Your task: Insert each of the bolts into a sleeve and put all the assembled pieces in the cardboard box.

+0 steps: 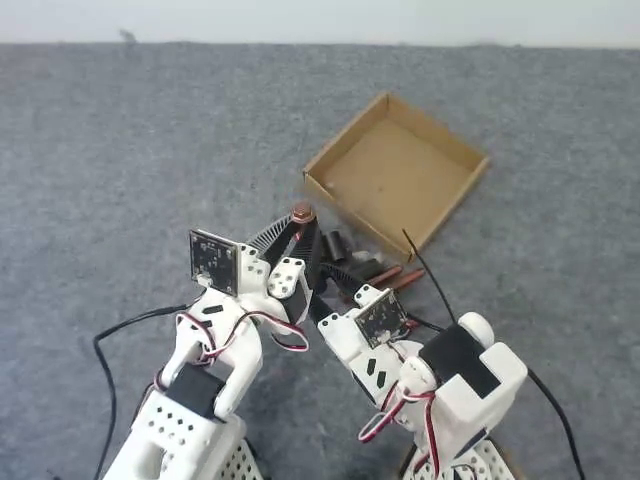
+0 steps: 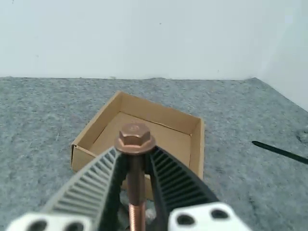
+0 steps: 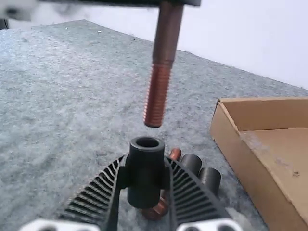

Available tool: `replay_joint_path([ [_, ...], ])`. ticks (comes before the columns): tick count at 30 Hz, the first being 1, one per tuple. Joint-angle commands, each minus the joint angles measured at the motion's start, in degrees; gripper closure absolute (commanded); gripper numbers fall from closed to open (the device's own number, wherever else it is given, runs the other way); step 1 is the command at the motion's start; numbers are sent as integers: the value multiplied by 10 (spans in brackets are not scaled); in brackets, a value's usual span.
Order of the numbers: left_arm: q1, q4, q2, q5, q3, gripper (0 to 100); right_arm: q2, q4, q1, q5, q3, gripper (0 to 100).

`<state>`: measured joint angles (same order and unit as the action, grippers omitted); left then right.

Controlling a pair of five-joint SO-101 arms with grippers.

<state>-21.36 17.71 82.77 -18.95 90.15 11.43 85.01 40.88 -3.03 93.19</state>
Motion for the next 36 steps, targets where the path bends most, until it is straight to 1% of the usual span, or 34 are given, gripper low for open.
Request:
replay_joint_path([
  [1, -3, -18, 18, 0, 9, 989, -7, -1, 1, -7, -3, 992],
  [12, -2, -20, 19, 0, 17, 989, -8, 0, 1, -7, 0, 992],
  [17, 45, -78, 16, -1, 17, 989, -8, 0, 2, -7, 1, 992],
  [19, 45, -77, 16, -4, 17, 989, -8, 0, 2, -7, 1, 992],
  [23, 32, -77, 15, -40, 17, 989, -8, 0, 1, -7, 1, 992],
  [36, 31, -76, 15, -41, 36, 989, -8, 0, 1, -7, 1, 992],
])
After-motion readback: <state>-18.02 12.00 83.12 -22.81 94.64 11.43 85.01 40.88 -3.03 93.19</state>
